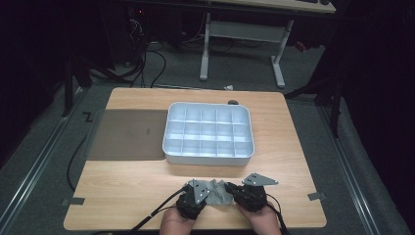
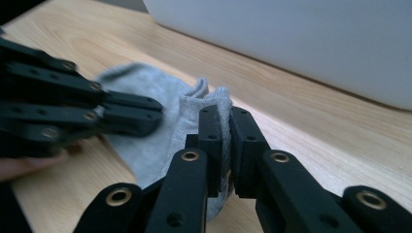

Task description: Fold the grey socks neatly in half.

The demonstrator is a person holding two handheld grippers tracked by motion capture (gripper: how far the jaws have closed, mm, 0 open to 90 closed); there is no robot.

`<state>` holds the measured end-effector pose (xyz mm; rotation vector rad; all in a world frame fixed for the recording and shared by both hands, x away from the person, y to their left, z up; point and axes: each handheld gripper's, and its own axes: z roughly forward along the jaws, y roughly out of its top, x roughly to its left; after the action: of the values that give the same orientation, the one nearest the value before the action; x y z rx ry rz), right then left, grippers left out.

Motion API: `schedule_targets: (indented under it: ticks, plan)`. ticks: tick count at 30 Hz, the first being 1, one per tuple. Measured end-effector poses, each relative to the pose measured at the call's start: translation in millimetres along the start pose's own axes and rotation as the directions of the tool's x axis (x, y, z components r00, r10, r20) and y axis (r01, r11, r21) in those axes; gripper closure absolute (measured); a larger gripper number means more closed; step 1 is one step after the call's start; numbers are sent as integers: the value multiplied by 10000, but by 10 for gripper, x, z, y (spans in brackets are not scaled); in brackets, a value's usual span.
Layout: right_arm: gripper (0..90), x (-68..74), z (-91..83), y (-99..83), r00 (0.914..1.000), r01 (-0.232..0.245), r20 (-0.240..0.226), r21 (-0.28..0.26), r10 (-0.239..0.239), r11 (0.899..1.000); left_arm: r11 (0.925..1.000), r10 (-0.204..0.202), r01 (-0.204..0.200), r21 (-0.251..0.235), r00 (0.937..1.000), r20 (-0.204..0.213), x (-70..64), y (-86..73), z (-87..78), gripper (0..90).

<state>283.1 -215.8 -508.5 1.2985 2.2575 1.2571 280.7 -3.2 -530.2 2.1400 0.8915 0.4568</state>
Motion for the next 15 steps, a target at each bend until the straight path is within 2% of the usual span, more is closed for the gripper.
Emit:
schedule_targets:
  ticks: [3, 9, 12, 15]
  plan:
    - [853, 20, -44, 32, 9997, -116, -209, -297, 110, 9995, 9999, 126, -126, 20, 9999, -112, -34, 23, 24, 861]
    - [853, 72, -96, 83, 9995, -206, -268, -676, 189, 9975, 9996, 285, -285, 57, 9995, -109, -119, 75, 72, 859]
    - [852, 75, -95, 79, 9999, -76, -82, -622, 71, 9980, 9999, 108, -109, 69, 9997, 207, -112, 94, 58, 826]
    - [851, 46, -87, 59, 9999, -126, -109, -588, 119, 9982, 9991, -288, 297, -303, 9992, 291, -44, 131, 4, 821]
